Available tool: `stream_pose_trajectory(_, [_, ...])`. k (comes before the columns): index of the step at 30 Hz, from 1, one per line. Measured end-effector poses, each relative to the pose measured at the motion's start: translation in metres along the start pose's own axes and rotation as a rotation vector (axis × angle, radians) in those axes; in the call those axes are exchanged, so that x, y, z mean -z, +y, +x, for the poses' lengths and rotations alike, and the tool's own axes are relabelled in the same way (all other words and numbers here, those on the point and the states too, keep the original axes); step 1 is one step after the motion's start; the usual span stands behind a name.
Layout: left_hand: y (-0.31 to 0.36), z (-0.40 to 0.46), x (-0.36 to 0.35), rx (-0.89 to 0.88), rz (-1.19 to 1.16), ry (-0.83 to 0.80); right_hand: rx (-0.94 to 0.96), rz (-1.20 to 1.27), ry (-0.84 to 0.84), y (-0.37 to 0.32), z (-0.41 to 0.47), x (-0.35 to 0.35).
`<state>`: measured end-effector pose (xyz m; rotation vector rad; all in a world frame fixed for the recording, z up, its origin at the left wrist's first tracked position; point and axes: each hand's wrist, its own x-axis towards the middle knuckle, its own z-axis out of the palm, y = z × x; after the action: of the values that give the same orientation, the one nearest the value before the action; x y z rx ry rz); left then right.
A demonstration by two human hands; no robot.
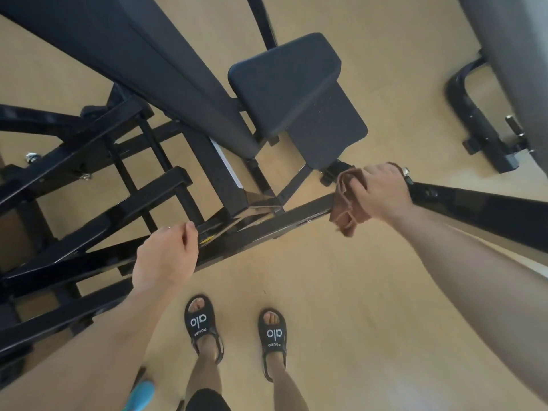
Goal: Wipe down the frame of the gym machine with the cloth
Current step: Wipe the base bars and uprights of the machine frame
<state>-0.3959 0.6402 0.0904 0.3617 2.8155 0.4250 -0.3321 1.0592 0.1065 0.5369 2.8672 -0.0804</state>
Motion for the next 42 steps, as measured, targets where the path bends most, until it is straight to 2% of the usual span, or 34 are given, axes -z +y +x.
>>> stream_pose_trajectory(3, [0.002,0.0,-0.001,0.002,-0.003,0.007,-0.09,0.018,0.078,-0.038,-0.012,-0.011])
stream_pose_trajectory(10, [0.001,0.0,-0.004,0.022,-0.018,0.055,0.348,0.132,0.007,-0.231,-0.077,-0.024])
stream_pose_trajectory(12, [0.0,0.0,-0.004,0.04,0.001,0.059,0.476,0.147,-0.011,-0.233,-0.072,-0.022])
stream_pose_trajectory(14, [-0.002,-0.001,-0.003,0.044,0.013,0.028,0.552,0.087,-0.038,-0.196,-0.062,-0.015])
stream_pose_trajectory(15, [-0.002,0.0,-0.001,0.034,0.018,0.006,0.525,0.024,-0.038,-0.173,-0.054,-0.012])
stream_pose_trajectory(17, [-0.006,-0.002,0.008,-0.022,0.011,-0.017,0.354,-0.103,-0.024,-0.136,-0.042,-0.008])
stream_pose_trajectory(20, [-0.045,-0.025,0.035,-0.064,0.036,0.093,0.117,-0.126,-0.033,-0.145,-0.044,-0.008])
stream_pose_trajectory(22, [-0.099,-0.052,0.055,0.025,0.094,0.141,0.116,-0.123,-0.039,-0.194,-0.059,-0.013])
stream_pose_trajectory(25, [-0.19,-0.087,0.08,0.254,0.143,0.181,0.363,-0.113,-0.087,-0.298,-0.093,-0.021])
stream_pose_trajectory(27, [-0.227,-0.098,0.089,0.363,0.111,0.185,0.481,-0.022,-0.056,-0.381,-0.121,-0.028])
stream_pose_trajectory(29, [-0.24,-0.099,0.088,0.371,0.087,0.166,0.557,0.089,0.006,-0.455,-0.145,-0.041])
stream_pose_trajectory(31, [-0.242,-0.096,0.083,0.348,0.099,0.152,0.622,0.131,0.04,-0.503,-0.158,-0.049])
stream_pose_trajectory(34, [-0.251,-0.095,0.086,0.387,0.018,0.096,0.728,0.143,0.026,-0.503,-0.157,-0.047])
stream_pose_trajectory(38, [-0.275,-0.103,0.097,0.334,-0.184,-0.017,0.815,-0.01,-0.115,-0.427,-0.134,-0.039])
stream_pose_trajectory(40, [-0.284,-0.102,0.094,0.297,-0.183,-0.014,0.788,-0.105,-0.167,-0.41,-0.126,-0.036])
stream_pose_trajectory(42, [-0.285,-0.101,0.089,0.342,-0.243,0.056,0.797,-0.13,-0.172,-0.421,-0.129,-0.033])
